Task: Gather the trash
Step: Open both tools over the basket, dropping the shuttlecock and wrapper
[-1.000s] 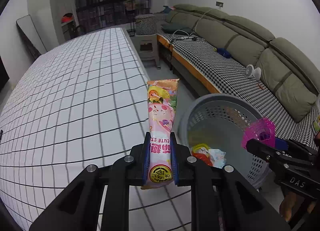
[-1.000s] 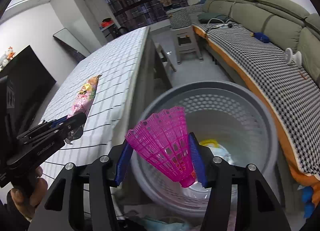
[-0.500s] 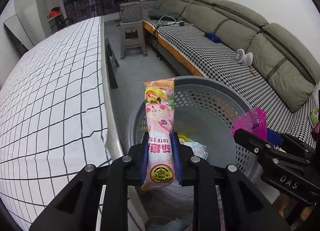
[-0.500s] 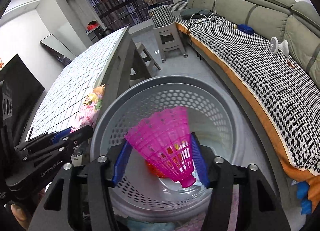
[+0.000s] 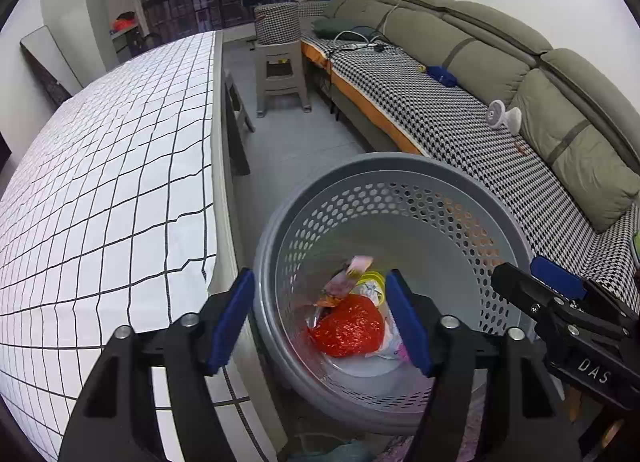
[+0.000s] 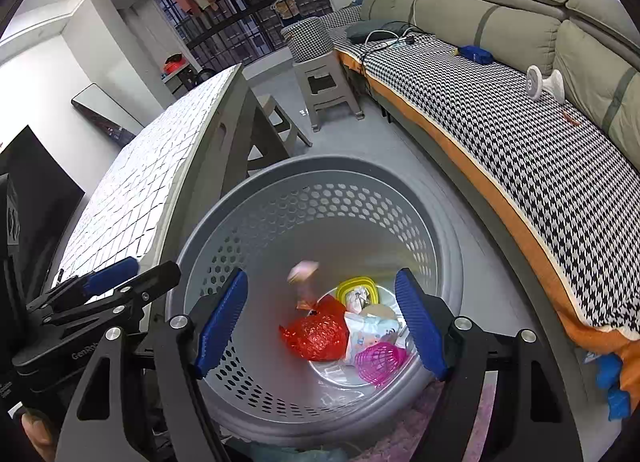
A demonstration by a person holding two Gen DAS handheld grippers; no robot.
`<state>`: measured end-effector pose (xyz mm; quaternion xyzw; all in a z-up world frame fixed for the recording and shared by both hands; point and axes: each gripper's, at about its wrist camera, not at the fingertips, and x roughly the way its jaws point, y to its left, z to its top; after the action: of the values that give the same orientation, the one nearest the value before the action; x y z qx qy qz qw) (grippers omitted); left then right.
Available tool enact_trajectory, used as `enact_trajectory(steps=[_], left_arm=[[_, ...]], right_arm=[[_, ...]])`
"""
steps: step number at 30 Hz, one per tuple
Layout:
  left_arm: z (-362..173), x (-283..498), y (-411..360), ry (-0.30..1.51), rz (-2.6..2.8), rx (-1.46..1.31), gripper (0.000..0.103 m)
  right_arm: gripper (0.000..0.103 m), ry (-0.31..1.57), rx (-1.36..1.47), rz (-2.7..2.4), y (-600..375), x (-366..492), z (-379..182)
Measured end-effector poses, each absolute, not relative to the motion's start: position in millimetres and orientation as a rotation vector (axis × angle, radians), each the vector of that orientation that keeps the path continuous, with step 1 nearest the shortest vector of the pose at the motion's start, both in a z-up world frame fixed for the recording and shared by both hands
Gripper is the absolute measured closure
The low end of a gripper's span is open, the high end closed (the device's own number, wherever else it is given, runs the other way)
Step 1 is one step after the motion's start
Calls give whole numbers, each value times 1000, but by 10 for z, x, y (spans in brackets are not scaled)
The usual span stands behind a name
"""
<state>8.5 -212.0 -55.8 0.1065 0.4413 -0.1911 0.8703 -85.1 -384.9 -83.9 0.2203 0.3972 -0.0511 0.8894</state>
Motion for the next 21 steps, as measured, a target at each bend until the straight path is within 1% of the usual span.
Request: enact_trajectory(steps=[4,9,15,21], left_arm=[[-562,94,-2106,922,-380,223,30],[-543,76,-2082,910,-357,228,22],[-518,57,-2051,892,-317,241,15],[-492,23,-2029,878,-296,246,11]], right_arm=[[30,828,436,-131,-3822,-863,-865],[30,820,408,-151,-3774,-891,-852],[30,814,374,-186,-3714,-903,-824],[30,810,359,-205,-3703,-925,-804]])
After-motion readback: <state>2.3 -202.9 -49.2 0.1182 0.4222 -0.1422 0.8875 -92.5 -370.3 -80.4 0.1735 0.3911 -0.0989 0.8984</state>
